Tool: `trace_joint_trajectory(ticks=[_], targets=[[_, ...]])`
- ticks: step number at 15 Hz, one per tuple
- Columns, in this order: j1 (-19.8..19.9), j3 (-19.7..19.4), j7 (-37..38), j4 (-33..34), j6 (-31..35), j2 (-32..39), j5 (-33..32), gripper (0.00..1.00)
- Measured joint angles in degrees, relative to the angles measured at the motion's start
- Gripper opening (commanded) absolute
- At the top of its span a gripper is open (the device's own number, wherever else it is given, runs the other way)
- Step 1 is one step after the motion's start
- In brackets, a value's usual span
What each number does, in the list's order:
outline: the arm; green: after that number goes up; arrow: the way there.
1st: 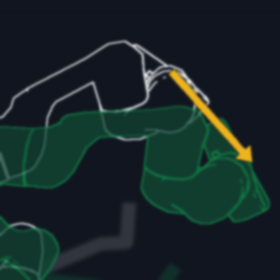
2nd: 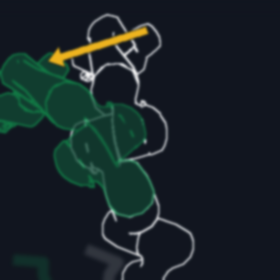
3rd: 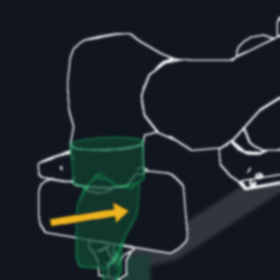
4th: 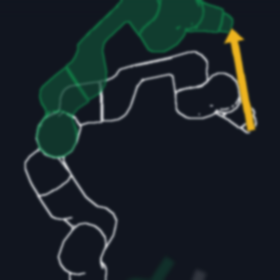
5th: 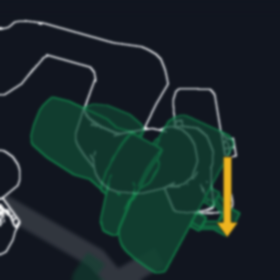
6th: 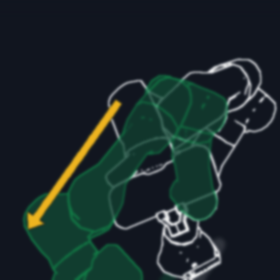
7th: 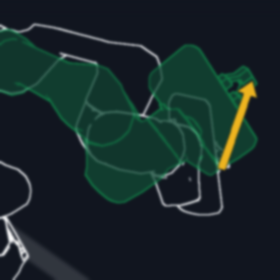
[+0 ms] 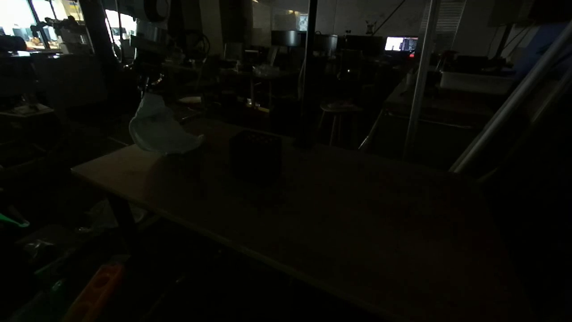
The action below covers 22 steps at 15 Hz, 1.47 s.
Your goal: Put the towel in the box then remove the towel and fold it.
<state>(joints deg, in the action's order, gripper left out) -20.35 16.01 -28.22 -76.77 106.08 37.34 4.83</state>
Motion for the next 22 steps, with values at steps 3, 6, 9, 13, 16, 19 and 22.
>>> trace_joint_trajectory(ticks=[3, 6, 9, 13, 16, 19, 22], targets=[[1.29, -0.52, -0.01, -5.99, 2.28, -2.59, 0.00, 0.01], [4.24, -0.68, -0.05, -12.81, 4.88, -5.50, 0.00, 0.01], [7.85, -1.07, -0.10, -19.01, 8.13, -8.02, 0.00, 0.01], [12.03, -1.86, -0.08, -24.14, 11.76, -9.49, 0.15, 0.15], [13.88, -1.92, -0.08, -26.81, 13.68, -9.31, 1.25, 0.44], [14.33, -1.72, -0.08, -29.53, 15.38, -8.77, 3.37, 0.67], [14.34, -1.28, -0.08, -31.67, 16.77, -8.69, 4.76, 0.89]])
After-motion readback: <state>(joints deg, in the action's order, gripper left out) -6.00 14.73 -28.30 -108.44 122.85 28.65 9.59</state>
